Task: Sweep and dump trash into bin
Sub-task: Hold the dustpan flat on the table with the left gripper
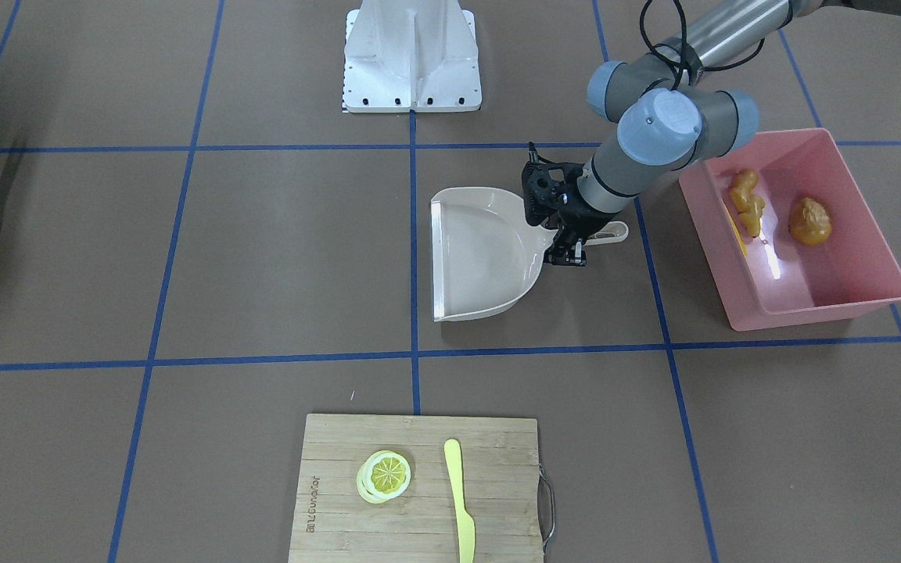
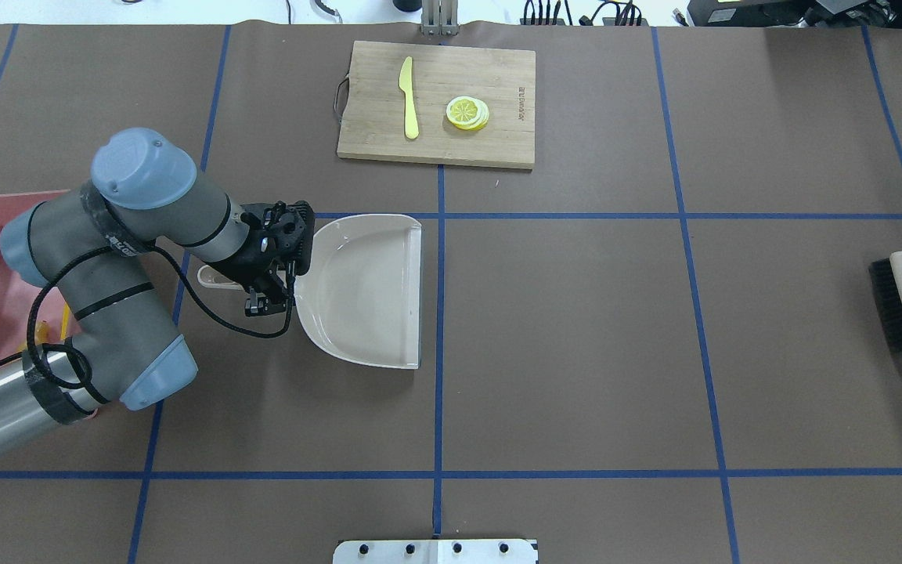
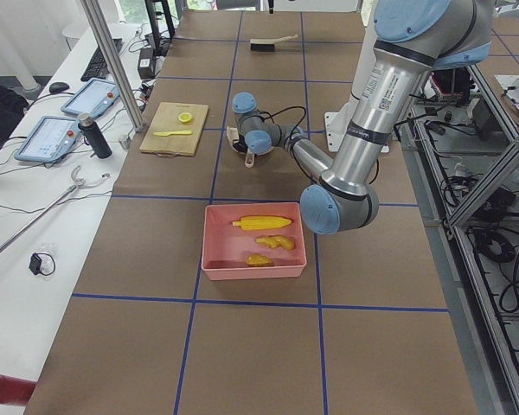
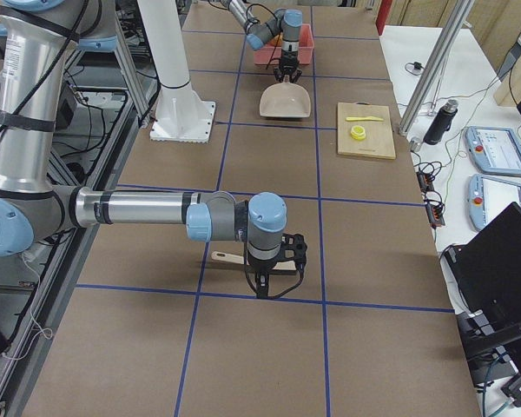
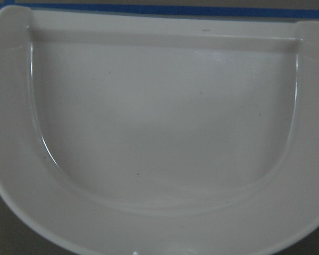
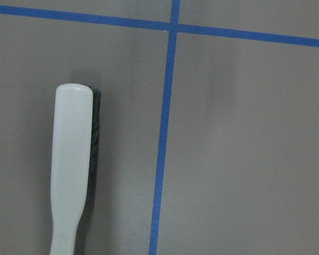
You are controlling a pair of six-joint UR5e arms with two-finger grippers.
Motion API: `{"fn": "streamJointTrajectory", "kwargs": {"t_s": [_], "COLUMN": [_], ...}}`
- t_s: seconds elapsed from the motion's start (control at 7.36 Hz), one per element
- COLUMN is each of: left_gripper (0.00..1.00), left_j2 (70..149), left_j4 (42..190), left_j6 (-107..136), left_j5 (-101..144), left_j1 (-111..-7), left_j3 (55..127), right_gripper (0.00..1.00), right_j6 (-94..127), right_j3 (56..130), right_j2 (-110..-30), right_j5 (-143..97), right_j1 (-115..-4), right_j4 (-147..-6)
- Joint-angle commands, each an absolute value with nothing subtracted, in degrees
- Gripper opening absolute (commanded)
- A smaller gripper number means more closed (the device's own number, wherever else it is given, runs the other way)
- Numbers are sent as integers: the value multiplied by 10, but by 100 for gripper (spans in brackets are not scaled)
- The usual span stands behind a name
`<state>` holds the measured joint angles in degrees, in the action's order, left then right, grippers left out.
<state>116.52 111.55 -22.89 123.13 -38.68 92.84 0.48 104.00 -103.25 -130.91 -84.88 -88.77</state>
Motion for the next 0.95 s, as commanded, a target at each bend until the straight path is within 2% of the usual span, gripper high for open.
{"fn": "streamJointTrajectory", "kwargs": {"t_s": [0.0, 0.82], "left_gripper": [0, 0], "left_j2": [1179, 1194], "left_j4": [1116, 1116], "left_j6": [-224, -218], "left_j5": [1231, 1197], "left_j1": [-386, -384], "left_j3": [911, 896], "right_gripper": [100, 100], "right_j6": [2, 4], "right_j3": [1042, 1041], "right_j2": [-1031, -1032], "right_j5": [-1310, -1312], "right_j1": [-849, -849], "right_j4": [-888, -888]}}
